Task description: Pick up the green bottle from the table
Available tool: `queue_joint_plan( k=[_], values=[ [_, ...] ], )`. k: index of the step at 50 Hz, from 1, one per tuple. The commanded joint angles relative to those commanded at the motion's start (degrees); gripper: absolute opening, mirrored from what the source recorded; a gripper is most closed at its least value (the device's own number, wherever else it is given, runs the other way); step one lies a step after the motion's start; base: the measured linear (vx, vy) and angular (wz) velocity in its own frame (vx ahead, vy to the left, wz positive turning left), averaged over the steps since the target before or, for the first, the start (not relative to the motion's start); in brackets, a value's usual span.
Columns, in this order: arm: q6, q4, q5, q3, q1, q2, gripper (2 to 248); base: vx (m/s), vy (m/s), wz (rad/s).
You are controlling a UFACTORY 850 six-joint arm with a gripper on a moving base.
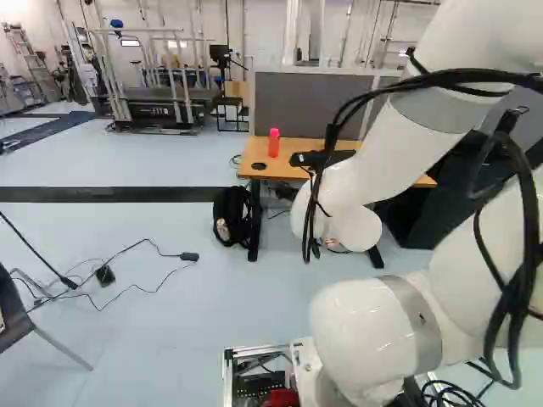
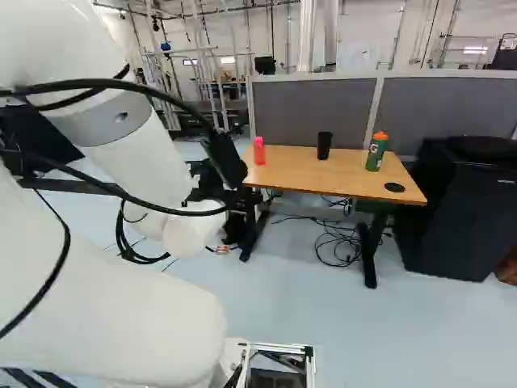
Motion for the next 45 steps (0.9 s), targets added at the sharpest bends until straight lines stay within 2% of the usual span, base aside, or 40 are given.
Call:
queue_joint_plan(
  k=[45],
  values=[
    [0.00,0.00,0.00,0.00,0.00,0.00,247,0.000,0.000,0.000]
  ],
)
